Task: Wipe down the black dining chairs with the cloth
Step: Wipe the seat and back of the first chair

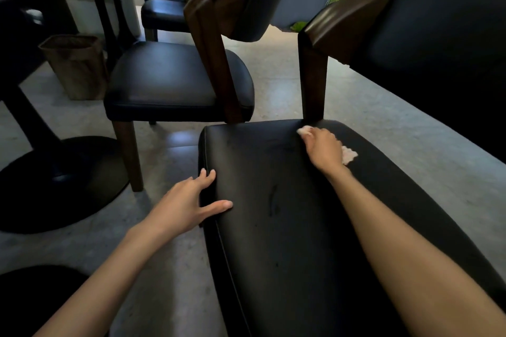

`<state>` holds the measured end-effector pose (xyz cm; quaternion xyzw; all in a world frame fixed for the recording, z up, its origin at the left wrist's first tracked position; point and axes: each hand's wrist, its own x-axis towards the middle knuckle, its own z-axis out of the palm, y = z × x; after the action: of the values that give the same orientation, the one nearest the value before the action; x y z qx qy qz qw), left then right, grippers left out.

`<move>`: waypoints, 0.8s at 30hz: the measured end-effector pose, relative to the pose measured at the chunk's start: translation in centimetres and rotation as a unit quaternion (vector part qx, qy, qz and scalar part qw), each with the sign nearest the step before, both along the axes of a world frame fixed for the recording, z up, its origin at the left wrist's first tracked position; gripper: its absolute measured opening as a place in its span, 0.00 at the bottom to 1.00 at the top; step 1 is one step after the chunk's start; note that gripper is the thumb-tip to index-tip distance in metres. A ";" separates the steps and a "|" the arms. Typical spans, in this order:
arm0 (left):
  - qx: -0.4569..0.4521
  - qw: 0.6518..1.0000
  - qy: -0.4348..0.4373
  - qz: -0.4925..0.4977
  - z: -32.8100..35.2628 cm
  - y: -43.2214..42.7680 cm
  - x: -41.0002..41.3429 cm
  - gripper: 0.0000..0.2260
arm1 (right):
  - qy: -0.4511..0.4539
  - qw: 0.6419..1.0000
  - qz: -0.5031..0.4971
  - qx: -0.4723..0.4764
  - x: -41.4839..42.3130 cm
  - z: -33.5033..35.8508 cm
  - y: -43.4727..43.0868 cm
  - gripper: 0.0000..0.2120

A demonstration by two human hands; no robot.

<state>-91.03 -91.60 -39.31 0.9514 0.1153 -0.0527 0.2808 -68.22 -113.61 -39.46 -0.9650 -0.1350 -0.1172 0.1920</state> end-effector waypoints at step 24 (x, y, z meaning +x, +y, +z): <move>0.090 0.994 -0.052 0.026 1.4 -3.0 -1.2 0.32 | 0.050 0.999 0.000 0.009 -1.4 0.2 -1.6 0.19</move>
<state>-92.28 -94.58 -37.89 0.9709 0.1291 0.0146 0.2012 -69.62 -115.18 -39.31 -0.9679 -0.1241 -0.0702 0.2072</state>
